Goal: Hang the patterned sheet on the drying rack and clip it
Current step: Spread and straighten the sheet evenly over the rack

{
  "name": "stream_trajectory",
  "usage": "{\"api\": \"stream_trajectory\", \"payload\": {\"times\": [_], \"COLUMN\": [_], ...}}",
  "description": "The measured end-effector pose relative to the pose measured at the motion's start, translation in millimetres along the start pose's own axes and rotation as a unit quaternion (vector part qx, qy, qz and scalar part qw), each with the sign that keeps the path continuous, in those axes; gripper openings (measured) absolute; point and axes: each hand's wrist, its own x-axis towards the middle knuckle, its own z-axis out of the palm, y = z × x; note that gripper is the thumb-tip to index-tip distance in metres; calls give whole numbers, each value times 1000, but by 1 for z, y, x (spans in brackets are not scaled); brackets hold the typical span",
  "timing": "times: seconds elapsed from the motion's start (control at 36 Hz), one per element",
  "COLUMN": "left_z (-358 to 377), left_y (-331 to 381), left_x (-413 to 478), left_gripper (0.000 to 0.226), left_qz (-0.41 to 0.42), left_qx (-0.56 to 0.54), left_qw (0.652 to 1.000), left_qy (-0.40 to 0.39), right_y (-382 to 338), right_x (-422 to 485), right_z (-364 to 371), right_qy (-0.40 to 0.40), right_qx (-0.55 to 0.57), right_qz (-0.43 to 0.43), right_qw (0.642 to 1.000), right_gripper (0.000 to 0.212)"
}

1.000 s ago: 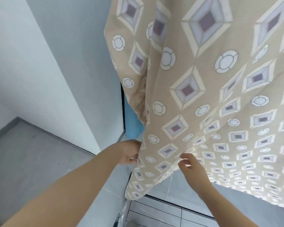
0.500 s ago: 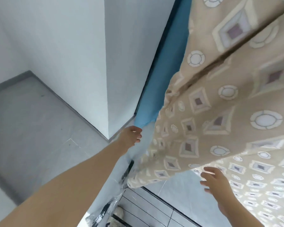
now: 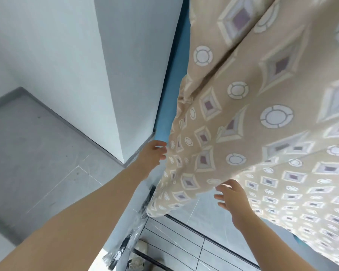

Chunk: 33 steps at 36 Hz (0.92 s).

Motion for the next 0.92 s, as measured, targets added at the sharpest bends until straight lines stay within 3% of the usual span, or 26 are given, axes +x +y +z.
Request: {"api": "stream_trajectory", "payload": {"times": [0.33,0.5,0.64,0.81,0.92], "left_z": [3,0,1,-6,-13], "left_y": [-23,-22,-9,5,16], "left_x": [-65,-79,-81,-67,-35], "left_gripper": [13,13,12,11,17], "left_qz": [-14,-24,-24,-37,-33], "left_qx": [4,37,64,43,52], "left_qw": [996,993,994,998,998], "left_qy": [82,109,87,-18,-18], "right_y": [30,36,30,27,12], "right_x": [-35,-43,-49,-53,-56], "right_z": [0,-1,3,22,37], "right_qy": [-86,-88,-86,-47,-6], "right_qx": [57,73,103,135,167], "right_qz": [7,23,31,54,57], "right_qw": [995,993,991,988,984], "right_gripper": [15,17,16,15,15]}}
